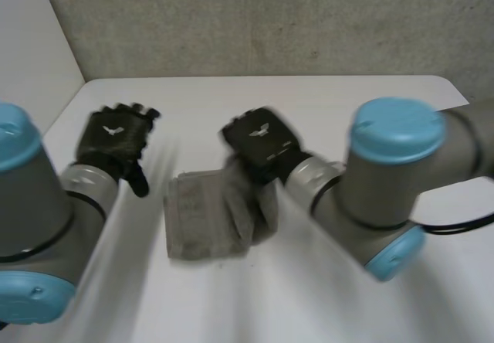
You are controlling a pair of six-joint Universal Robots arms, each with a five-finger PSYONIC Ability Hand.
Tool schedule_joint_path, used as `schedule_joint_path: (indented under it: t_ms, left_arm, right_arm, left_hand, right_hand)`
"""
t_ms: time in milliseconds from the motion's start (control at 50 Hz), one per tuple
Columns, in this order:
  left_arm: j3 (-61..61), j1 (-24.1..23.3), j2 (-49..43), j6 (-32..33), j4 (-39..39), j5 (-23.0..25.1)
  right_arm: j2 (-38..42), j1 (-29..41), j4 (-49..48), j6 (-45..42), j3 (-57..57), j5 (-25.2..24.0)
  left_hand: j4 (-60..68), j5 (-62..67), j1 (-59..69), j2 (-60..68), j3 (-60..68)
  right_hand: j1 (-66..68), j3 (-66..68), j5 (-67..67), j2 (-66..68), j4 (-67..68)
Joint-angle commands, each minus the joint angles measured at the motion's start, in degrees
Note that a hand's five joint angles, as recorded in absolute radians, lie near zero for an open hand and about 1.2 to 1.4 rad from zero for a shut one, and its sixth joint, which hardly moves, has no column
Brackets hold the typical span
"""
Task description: Fold the laundry
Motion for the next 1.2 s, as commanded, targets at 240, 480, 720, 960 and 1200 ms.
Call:
schedule_joint_path:
  t_ms: [240, 480, 720, 960, 1200]
  left_arm:
    - [0.69, 3.84, 5.1, -2.73, -0.09, 0.66]
    - [10.72, -4.33, -9.33, -10.82, -1.14, 6.74]
    - [13.1, -5.83, -22.33, -16.09, -7.55, 5.42]
    - [8.17, -3.37, -19.0, -9.94, -9.14, 3.13]
    - [11.41, -4.94, -9.87, -5.55, -9.32, 3.22]
  right_arm:
    - [1.39, 3.14, 1.92, 3.86, -2.75, 1.89]
    - [1.0, -5.78, 10.09, 19.29, -2.83, 2.35]
    - [9.27, -4.81, 10.8, 14.28, -6.7, 0.14]
    - [15.25, -1.12, 10.8, 4.62, -8.2, 1.72]
    - [2.16, -2.17, 10.36, 5.14, -6.62, 4.36]
  left_hand:
    - [0.47, -1.63, 0.31, 0.57, 0.45]
    - [0.86, -1.25, 0.69, 0.95, 0.83]
    - [1.19, -0.91, 1.03, 1.29, 1.17]
    - [0.47, -1.63, 0.31, 0.57, 0.45]
    - [0.47, -1.63, 0.31, 0.57, 0.45]
  right_hand:
    - [-41.55, -57.63, -55.59, -56.27, -58.13]
    - [-41.55, -57.63, -55.59, -56.27, -58.13]
    - [-41.55, -57.63, -55.59, -56.27, -58.13]
    - [-41.55, -57.63, -55.59, -56.27, -58.13]
    - [-41.55, -57.63, -55.59, -56.27, -58.13]
